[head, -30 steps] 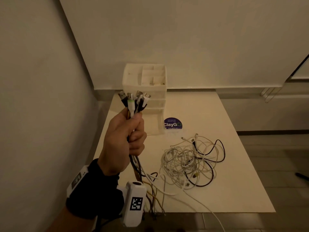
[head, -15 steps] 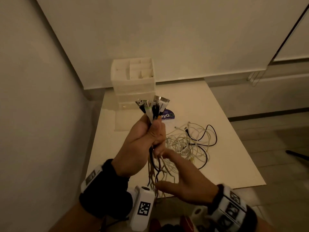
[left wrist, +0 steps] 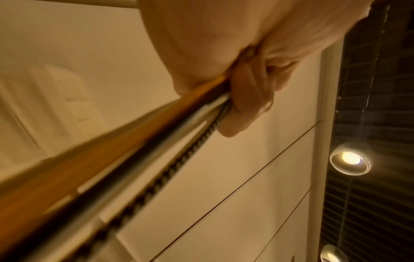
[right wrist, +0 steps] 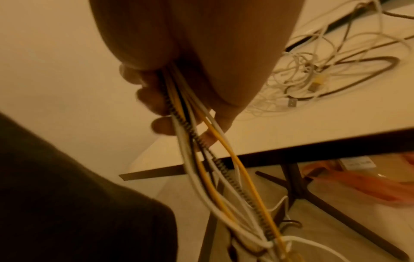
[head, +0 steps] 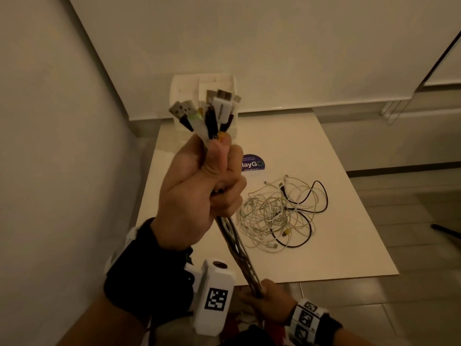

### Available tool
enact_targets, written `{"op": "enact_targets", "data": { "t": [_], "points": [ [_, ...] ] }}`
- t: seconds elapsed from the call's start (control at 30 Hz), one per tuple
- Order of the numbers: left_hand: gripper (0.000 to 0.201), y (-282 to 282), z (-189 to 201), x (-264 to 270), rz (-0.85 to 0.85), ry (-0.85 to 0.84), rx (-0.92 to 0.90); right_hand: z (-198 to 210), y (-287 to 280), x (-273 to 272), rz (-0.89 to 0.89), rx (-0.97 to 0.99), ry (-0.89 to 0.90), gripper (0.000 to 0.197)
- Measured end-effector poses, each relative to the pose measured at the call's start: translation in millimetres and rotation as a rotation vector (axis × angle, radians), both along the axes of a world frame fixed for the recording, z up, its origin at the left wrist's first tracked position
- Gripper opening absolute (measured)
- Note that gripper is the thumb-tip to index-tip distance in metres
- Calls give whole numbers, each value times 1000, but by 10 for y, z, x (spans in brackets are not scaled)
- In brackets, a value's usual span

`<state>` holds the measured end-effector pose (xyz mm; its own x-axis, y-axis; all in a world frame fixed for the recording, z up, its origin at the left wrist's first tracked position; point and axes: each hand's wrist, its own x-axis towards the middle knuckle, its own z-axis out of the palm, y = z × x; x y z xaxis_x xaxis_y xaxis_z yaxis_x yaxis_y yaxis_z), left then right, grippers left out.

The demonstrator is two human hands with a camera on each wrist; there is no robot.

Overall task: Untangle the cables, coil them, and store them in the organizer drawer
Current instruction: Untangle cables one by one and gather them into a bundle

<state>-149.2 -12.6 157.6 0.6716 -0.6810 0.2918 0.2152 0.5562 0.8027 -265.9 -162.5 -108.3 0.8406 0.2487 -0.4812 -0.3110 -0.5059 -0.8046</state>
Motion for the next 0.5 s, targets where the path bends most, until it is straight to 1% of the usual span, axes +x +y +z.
{"op": "enact_targets", "data": {
  "t": [0.03, 0.07, 0.1, 0.13, 0.17, 0.2, 0.23, 0.33, 0.37, 0.4, 0.47, 0.5],
  "points": [
    [32, -37, -10, -25, -5, -5, 5, -41, -9, -5, -13, -21, 15, 41],
    [32, -79, -31, -57, -15, -9, 6, -70, 5, 3, -37, -55, 14, 53],
    [32, -119, -56, -84, -24, -17, 5, -117, 20, 27, -55, -80, 19, 69],
    [32, -152, -73, -99, -29, -29, 9, -137, 46, 63, -77, -101, 23, 79],
    [31, -177, -78, -95, -30, -39, 20, -159, 86, 97, -83, -121, 22, 83],
    [31, -192, -74, -76, -26, -39, 31, -177, 124, 123, -64, -140, 14, 83],
    [32, -198, -75, -47, -16, -26, 38, -193, 143, 133, -29, -153, -4, 78],
    [36, -149, -131, 43, 44, 10, 50, -139, 68, 130, 109, -167, -105, 47],
    [37, -117, -155, 52, 63, 13, 54, -125, -1, 131, 154, -153, -137, 41],
    [37, -85, -176, 49, 77, 16, 56, -88, -94, 136, 204, -156, -146, 46],
    [39, -38, -211, 38, 106, 20, 62, -37, -327, 169, 289, -232, -98, 69],
    [40, -28, -224, 35, 127, 17, 72, -54, -467, 207, 313, -280, -76, 73]
  ]
}}
